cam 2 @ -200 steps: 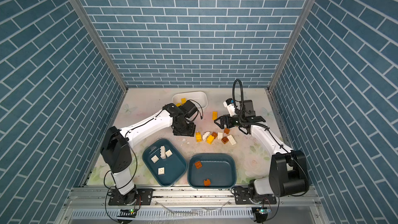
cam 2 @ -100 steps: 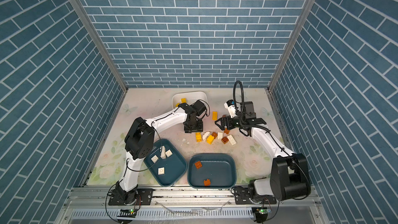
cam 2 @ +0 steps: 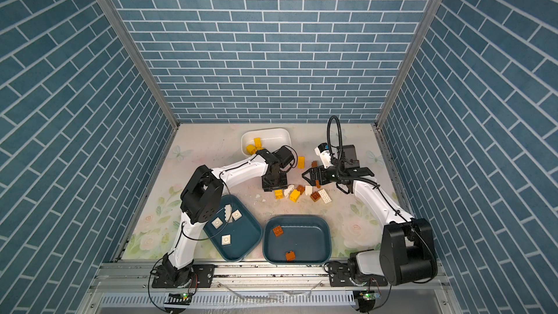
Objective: Sort the legos into containers by color
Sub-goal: 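Lower the left gripper onto a yellow brick in the pile and grasp it, then lift the yellow brick over the white bin and open the left gripper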
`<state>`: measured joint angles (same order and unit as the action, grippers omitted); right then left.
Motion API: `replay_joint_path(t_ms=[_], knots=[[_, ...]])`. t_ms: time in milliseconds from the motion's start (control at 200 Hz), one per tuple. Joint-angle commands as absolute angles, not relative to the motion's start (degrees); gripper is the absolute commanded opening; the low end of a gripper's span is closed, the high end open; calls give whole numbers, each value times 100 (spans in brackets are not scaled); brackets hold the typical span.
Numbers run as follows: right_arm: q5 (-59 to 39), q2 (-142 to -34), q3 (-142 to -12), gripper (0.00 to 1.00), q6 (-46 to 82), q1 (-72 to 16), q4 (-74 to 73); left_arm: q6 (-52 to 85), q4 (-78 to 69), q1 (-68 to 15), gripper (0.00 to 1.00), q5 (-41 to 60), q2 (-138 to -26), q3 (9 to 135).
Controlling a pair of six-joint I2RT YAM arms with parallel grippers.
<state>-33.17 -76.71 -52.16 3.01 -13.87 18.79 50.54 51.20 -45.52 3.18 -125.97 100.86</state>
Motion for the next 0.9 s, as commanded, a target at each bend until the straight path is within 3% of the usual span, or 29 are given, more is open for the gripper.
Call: replay_joint_path(t_ms=[0, 190, 470, 890], knots=[[-3263, -7506, -5144, 97, 116, -1389, 2034, 5102, 5427, -4649, 55, 81, -12809, 10090], [-3268, -7488, -5132, 98, 83, -1373, 2045, 5028, 5445, -4658, 48, 10, -12894, 10097], [-3267, -7458, -5177, 97, 104, -1371, 2040, 4438, 5735, -4591, 19, -364, -12430, 10039], [-3449, -7805, -5520, 97, 400, -1372, 1613, 2247, 5515, -3787, 18, -242, -11847, 10541]])
